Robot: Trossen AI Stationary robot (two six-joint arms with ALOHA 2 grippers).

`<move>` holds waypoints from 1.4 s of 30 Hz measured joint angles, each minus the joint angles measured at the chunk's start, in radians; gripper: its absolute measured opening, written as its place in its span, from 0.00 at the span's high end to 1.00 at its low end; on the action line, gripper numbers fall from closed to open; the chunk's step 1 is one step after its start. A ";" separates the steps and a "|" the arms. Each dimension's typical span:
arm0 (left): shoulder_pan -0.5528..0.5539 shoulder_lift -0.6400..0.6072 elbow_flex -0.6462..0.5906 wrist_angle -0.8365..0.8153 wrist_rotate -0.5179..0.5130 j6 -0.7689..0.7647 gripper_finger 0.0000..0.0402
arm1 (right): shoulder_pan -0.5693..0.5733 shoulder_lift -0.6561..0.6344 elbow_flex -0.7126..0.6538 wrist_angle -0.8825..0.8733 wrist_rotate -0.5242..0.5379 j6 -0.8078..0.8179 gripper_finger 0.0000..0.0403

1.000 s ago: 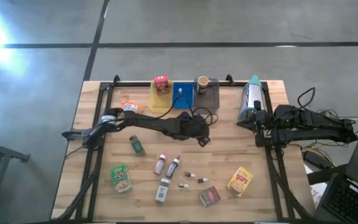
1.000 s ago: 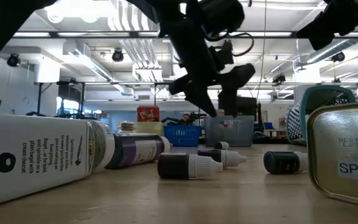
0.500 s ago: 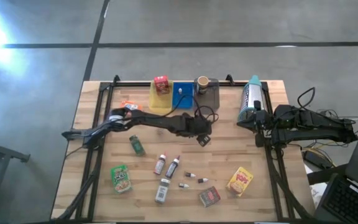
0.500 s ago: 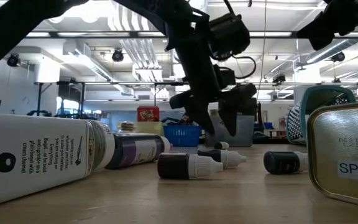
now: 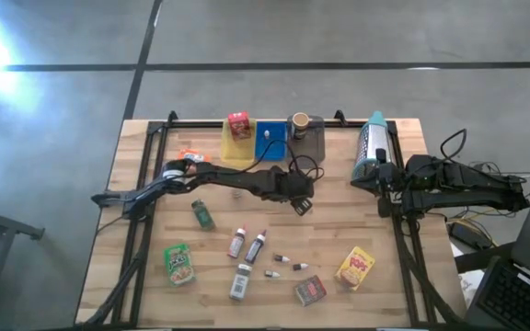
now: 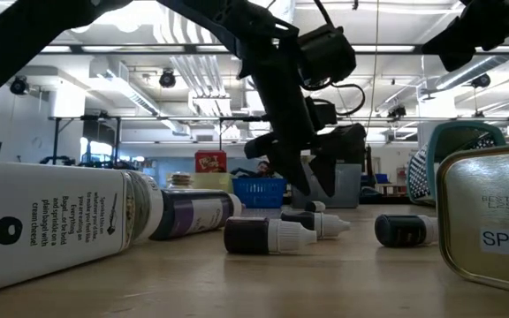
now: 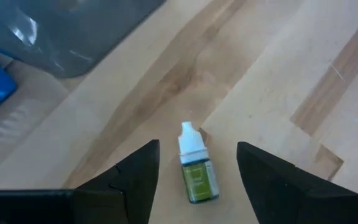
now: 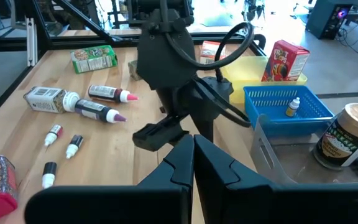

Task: Pick & Place Kitchen Items
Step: Put the small green food coloring bottle into the blue bin

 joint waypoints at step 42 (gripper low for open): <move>0.093 0.032 0.057 -0.066 0.227 0.093 0.59 | 0.000 0.000 0.000 0.000 0.000 0.000 0.98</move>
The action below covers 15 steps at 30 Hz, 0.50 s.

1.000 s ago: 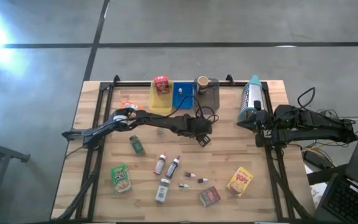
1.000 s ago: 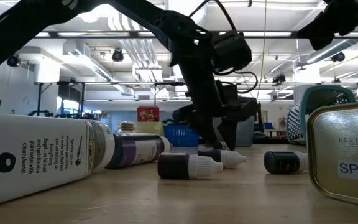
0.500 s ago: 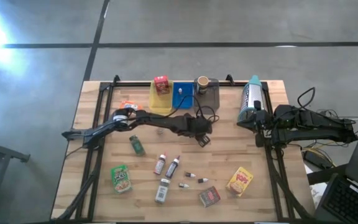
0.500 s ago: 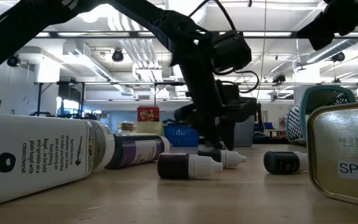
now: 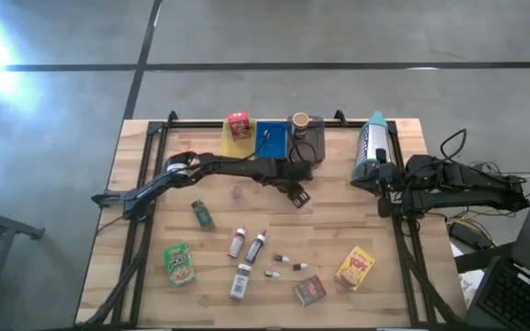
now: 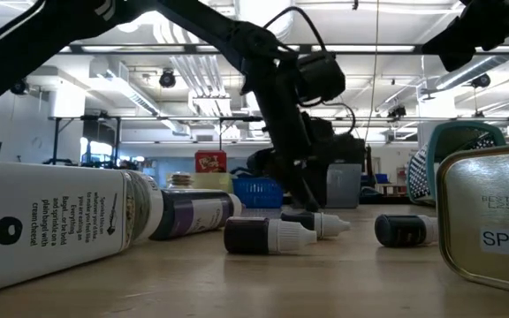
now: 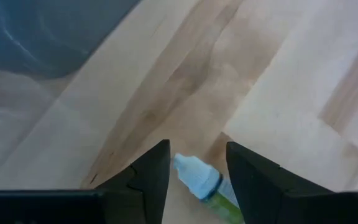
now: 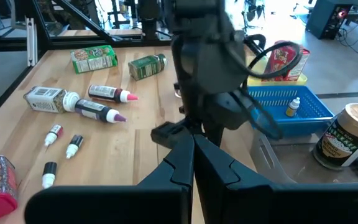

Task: Pick & Place Kitchen Items
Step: Put the small green food coloring bottle into the blue bin

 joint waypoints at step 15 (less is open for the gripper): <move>0.007 -0.003 0.106 -0.101 0.010 -0.049 0.47 | 0.000 0.000 0.000 0.000 0.000 0.000 0.98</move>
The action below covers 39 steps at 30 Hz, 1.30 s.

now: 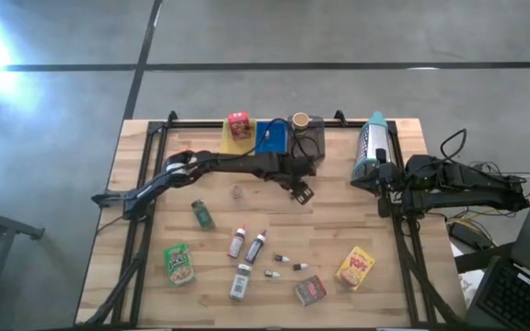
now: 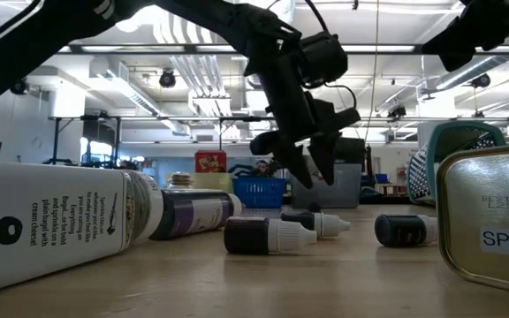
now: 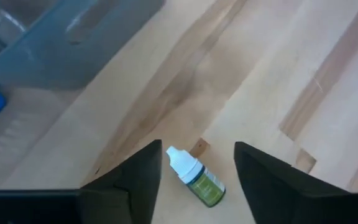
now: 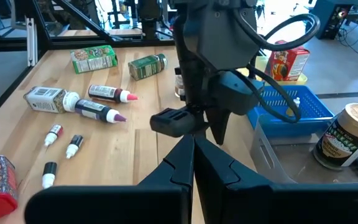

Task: Pick & Place Kitchen Items
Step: Put the small green food coloring bottle into the blue bin

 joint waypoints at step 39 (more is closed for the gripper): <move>0.005 0.039 -0.002 -0.043 -0.034 -0.367 0.41 | 0.000 0.000 0.000 0.000 0.000 0.000 0.98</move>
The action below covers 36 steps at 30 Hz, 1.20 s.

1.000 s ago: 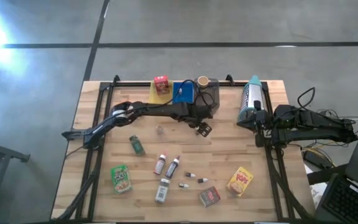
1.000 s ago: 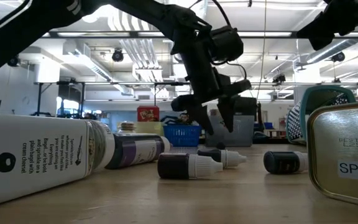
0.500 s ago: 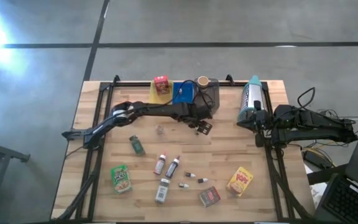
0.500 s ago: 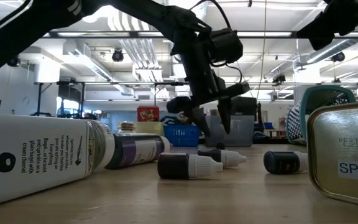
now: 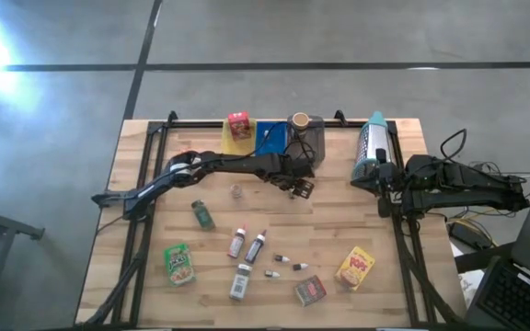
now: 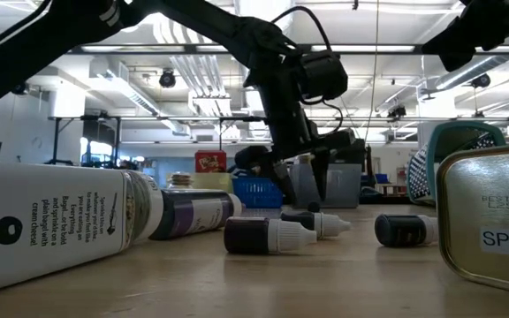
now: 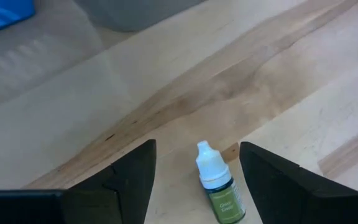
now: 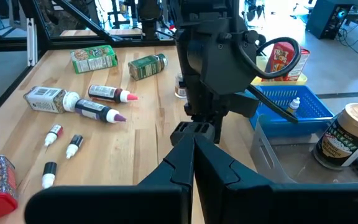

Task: Pick & Place Kitchen Items
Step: Put the small green food coloring bottle into the blue bin

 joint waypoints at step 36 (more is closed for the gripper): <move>-0.006 -0.002 -0.056 0.026 0.021 0.333 0.60 | 0.000 0.000 0.000 0.000 0.000 0.000 0.98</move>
